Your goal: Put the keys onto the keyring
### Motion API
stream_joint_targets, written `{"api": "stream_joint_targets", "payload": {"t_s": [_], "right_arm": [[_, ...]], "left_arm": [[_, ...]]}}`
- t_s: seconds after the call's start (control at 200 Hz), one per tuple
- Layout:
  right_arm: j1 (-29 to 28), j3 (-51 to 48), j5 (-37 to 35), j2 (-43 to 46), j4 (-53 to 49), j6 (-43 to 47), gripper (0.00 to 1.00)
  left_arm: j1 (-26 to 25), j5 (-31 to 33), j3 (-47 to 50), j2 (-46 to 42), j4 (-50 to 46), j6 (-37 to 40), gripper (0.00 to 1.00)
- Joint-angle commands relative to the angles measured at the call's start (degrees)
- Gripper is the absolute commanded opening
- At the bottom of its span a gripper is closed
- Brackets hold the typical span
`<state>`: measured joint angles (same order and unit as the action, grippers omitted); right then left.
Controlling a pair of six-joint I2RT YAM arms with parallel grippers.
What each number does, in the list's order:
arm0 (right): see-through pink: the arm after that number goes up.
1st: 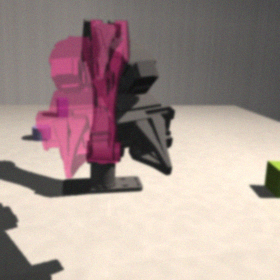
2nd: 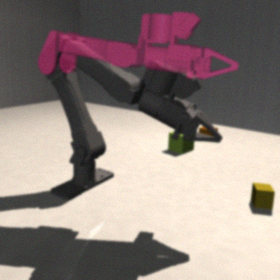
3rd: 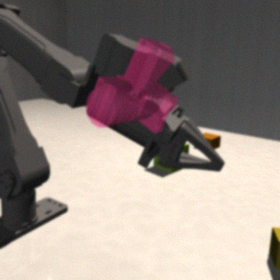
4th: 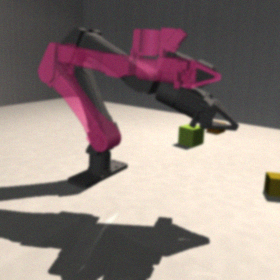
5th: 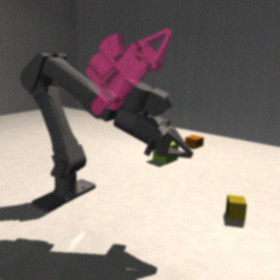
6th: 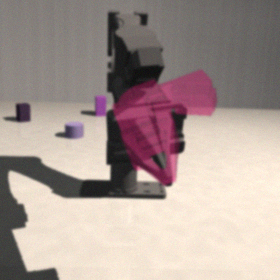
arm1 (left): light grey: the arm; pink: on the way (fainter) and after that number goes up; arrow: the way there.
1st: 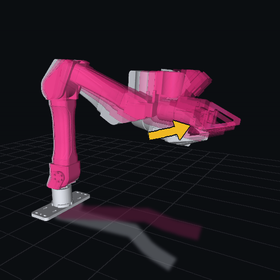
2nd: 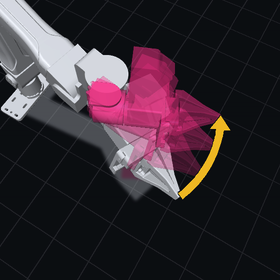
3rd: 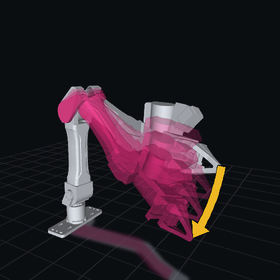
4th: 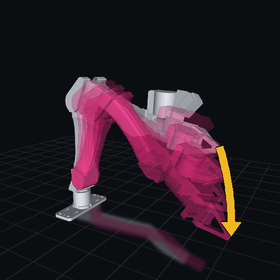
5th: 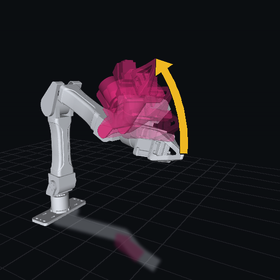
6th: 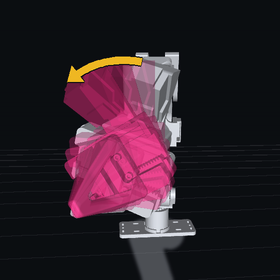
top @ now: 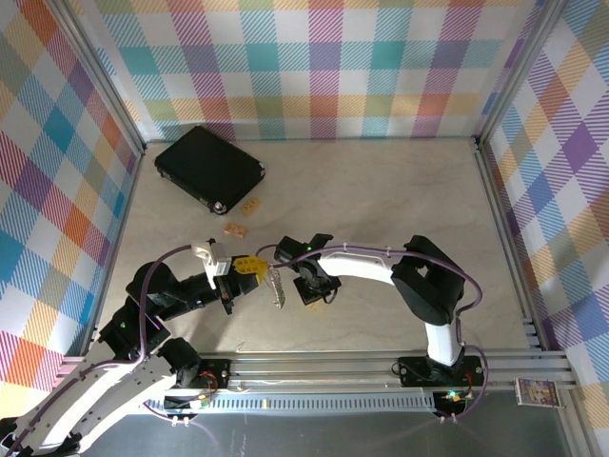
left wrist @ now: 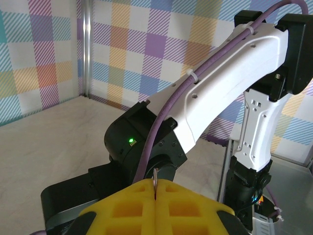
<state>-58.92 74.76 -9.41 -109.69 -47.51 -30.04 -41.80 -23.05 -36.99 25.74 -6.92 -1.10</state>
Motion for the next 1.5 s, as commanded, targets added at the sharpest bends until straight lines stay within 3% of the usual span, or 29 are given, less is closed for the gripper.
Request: {"api": "stream_joint_targets", "payload": {"t_s": [0.0, 0.2, 0.45, 0.75, 1.06, 1.495], "right_arm": [[-0.32, -1.96, 0.91, 3.01, 0.41, 0.17, 0.01], [-0.02, -8.06, 9.13, 8.45, 4.43, 7.75, 0.01], [1.25, -11.17, 16.09, 13.23, 1.11, 17.91, 0.02], [5.30, -8.70, 16.09, 11.02, 0.45, 22.91, 0.02], [6.50, -6.00, 17.25, 6.64, 3.69, 22.41, 0.03], [10.13, 0.75, 15.12, 0.67, -2.88, 21.11, 0.04]], "left_arm": [[0.57, -0.94, 0.24, -0.56, 3.65, -0.83, 0.00], [0.54, -1.06, 0.26, -0.29, 3.91, -0.77, 0.00], [0.58, -1.30, 0.25, 0.22, 4.16, -0.66, 0.00], [0.60, -0.77, 0.08, 0.28, 3.53, -0.56, 0.00], [0.57, -0.95, 0.17, 0.36, 3.68, -0.55, 0.00], [0.58, -0.48, 0.43, 0.03, 3.78, -0.52, 0.00]]}}
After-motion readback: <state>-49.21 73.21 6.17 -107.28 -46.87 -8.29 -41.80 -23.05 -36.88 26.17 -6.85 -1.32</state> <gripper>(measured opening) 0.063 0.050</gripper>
